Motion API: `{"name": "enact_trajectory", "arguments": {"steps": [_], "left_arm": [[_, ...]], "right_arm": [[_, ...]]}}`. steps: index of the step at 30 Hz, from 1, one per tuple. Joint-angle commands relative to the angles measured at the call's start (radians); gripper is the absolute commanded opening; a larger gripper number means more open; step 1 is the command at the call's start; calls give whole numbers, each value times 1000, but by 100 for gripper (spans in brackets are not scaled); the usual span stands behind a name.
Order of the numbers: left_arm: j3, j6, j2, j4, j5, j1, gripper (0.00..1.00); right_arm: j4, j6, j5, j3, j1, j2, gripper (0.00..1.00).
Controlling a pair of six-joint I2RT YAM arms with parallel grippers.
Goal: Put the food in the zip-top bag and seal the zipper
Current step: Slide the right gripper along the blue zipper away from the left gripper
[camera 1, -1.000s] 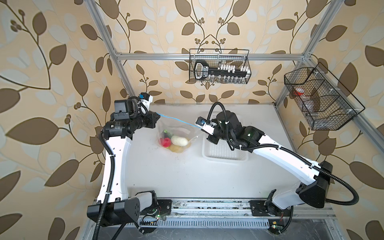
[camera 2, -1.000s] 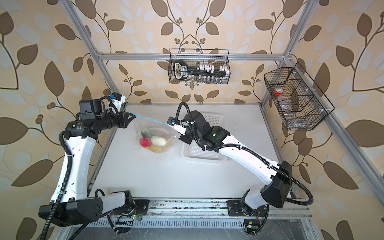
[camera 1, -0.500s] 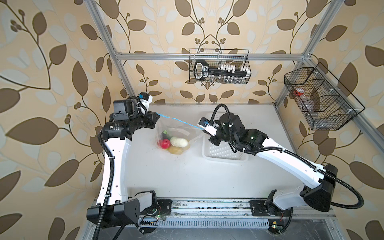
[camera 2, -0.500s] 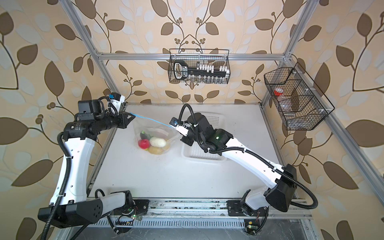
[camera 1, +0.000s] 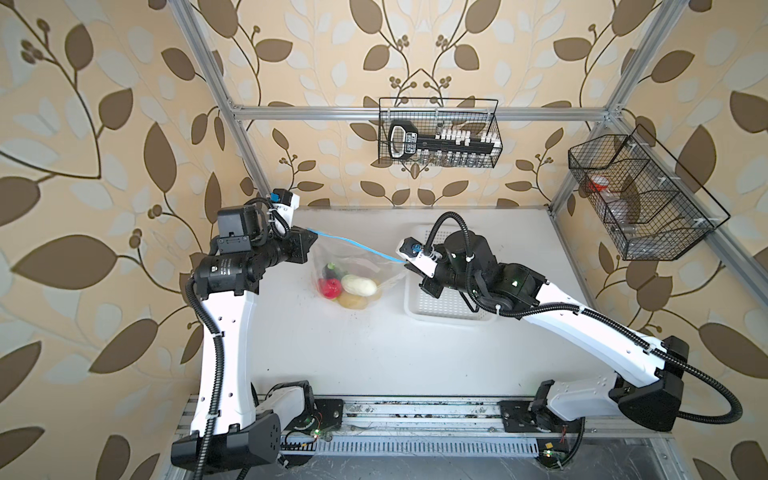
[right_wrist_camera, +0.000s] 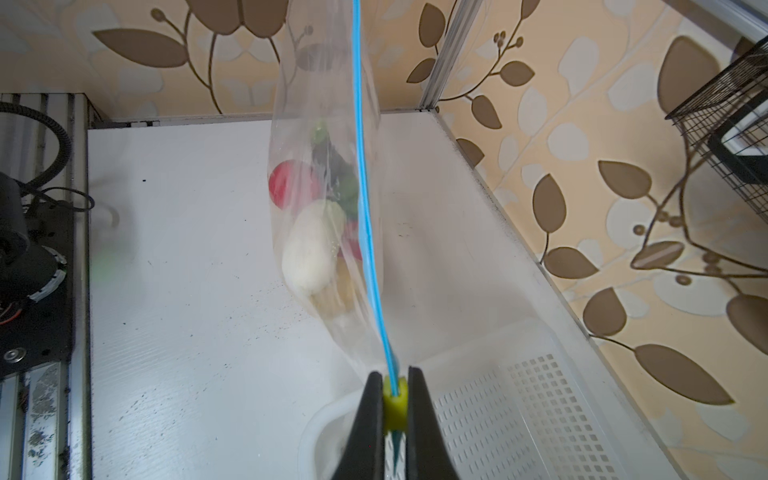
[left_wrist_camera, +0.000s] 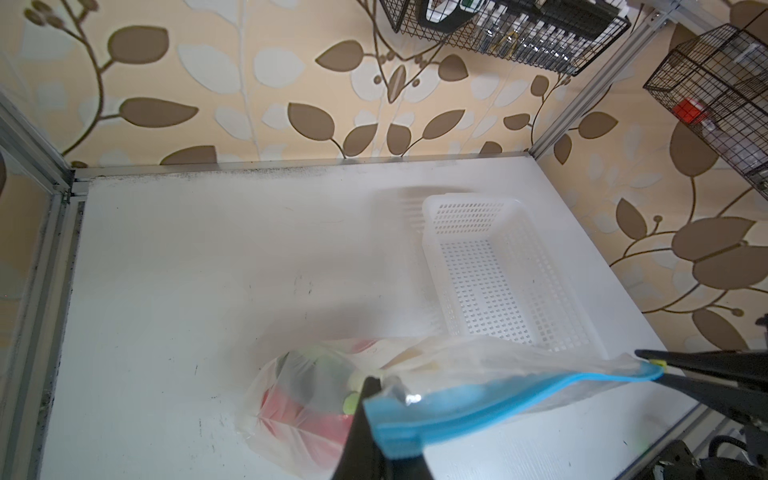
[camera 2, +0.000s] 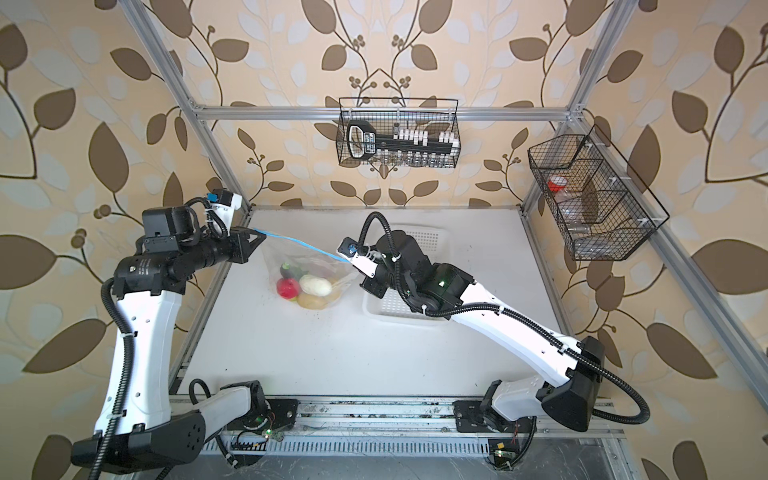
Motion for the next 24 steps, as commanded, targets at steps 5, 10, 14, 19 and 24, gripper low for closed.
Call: {"name": "enact_trajectory", "arguments": {"steps": [5,10,14,19,24], "left_arm": [[30,-104,-44,-119,24,11,0],[21,-138,-101,-182,20,11,0],[-11,-201,-185,-165,18,10,0],[-43,-228,-252,-174,6,10,0],[-87,-236,-276,-197,1,11,0]], "right_arm": [[-18,64,57,-2,66,-58,0],[-20,108,99,6,119,-89,0],[-56,141,134,22,146,-87,0],[-53,168,171,-2,196,-98,0],[-54,192,214,-2,234,-103,0]]}}
